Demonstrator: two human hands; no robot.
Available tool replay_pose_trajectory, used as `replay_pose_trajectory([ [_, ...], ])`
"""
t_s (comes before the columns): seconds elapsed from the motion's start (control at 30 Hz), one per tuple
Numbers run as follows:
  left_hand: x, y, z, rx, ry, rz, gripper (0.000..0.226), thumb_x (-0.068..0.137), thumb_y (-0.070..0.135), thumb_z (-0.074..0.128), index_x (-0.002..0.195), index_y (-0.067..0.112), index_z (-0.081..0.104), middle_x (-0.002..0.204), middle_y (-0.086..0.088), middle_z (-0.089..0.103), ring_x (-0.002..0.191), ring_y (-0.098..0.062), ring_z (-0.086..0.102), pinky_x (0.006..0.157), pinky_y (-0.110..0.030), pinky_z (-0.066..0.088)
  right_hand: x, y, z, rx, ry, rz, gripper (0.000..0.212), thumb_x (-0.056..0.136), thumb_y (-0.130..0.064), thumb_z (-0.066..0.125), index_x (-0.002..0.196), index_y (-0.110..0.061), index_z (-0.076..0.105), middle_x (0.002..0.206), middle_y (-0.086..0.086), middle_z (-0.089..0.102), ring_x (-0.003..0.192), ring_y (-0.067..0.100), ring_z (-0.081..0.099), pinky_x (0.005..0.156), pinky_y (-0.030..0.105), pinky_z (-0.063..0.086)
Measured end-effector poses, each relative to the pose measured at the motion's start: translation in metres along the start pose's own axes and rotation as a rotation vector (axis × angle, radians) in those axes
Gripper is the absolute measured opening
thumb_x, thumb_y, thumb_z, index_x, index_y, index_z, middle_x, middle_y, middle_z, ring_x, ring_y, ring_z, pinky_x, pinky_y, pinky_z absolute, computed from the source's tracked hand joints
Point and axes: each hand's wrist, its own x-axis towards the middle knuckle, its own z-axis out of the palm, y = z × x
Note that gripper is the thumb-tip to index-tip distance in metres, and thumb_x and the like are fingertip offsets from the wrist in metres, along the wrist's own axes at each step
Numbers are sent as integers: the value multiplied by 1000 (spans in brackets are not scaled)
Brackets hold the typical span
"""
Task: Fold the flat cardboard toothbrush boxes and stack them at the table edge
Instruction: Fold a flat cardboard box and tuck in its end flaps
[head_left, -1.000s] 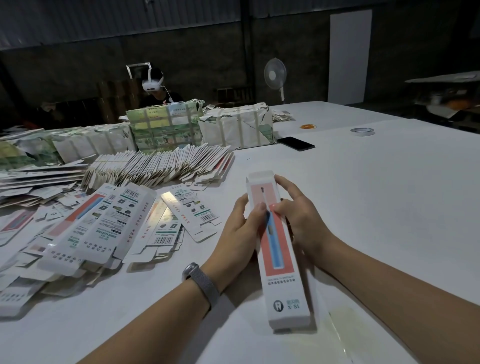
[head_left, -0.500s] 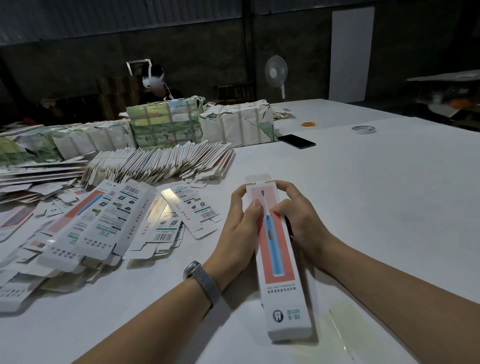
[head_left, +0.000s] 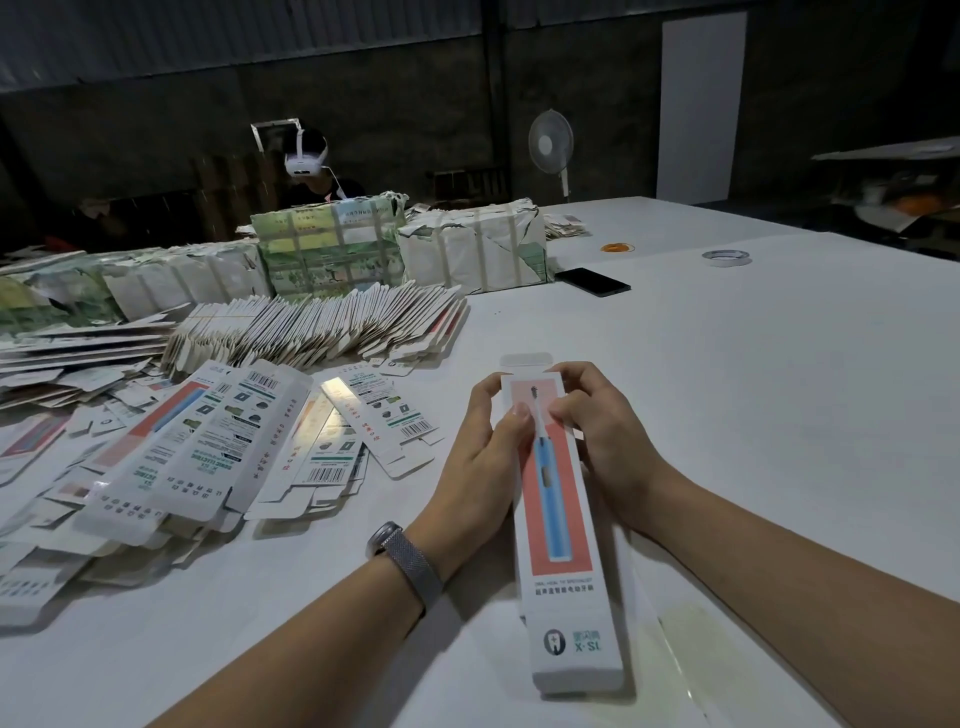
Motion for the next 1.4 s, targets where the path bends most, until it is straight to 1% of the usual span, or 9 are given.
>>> replay_pose_trajectory([
  [0.13,0,-1,0,-11,-11,-35,26,109,30,39,135,29,42,93,4,73,77,-15,75,66,-22,58,0,1,-1,41,65,-9,27,75,-28,55,101,-20,56,101,3,69,82,24,72,69,29,59],
  [0.3,1,-4,-2,-56,-28,-109,26,108,37,40,134,34,38,91,4,76,78,-19,76,67,-26,59,2,1,-2,33,108,-32,26,94,-3,59,106,-25,52,111,8,66,89,26,73,73,32,62],
  [0.47,2,-6,-5,-121,-14,-129,24,107,41,42,122,54,31,84,3,77,72,-20,76,63,-24,58,1,-1,-2,25,94,-37,26,97,-5,58,108,-28,53,110,6,66,86,24,74,71,31,62],
  [0.6,5,-11,-6,-85,-32,-136,35,107,42,42,139,38,31,86,2,77,76,-22,76,66,-28,59,-1,-2,-2,13,87,-43,27,97,-3,57,107,-28,56,105,4,65,83,21,74,66,26,60],
  [0.77,5,-12,-6,-93,-18,-136,36,96,49,49,129,38,38,85,-2,77,74,-24,76,64,-28,59,0,-2,-2,28,40,23,30,99,-2,51,111,-29,57,108,9,66,82,20,72,70,29,61],
  [0.93,3,-9,-5,-46,-31,-114,19,107,37,45,125,38,41,79,1,76,70,-19,76,61,-23,57,1,-2,-1,-49,63,55,19,104,-20,50,94,-25,65,87,0,72,74,21,72,66,26,60],
  [1.07,2,-5,-4,3,-83,-111,18,106,37,46,124,38,41,79,6,76,71,-15,76,61,-20,56,3,-4,-3,-11,98,87,33,103,-35,52,72,-25,61,72,-1,67,64,17,68,65,28,59],
  [1.23,1,-3,-4,13,-121,-113,13,106,37,45,119,40,41,76,7,75,69,-14,75,62,-20,56,5,-4,-5,-42,127,108,18,99,-18,57,83,-17,64,80,6,68,69,23,68,73,38,60],
  [1.4,2,-4,-4,20,-126,-105,11,107,37,45,116,42,42,78,5,76,70,-16,75,63,-21,57,4,-4,-3,-86,150,124,19,99,-18,57,85,-19,69,83,4,73,66,19,69,67,30,61],
])
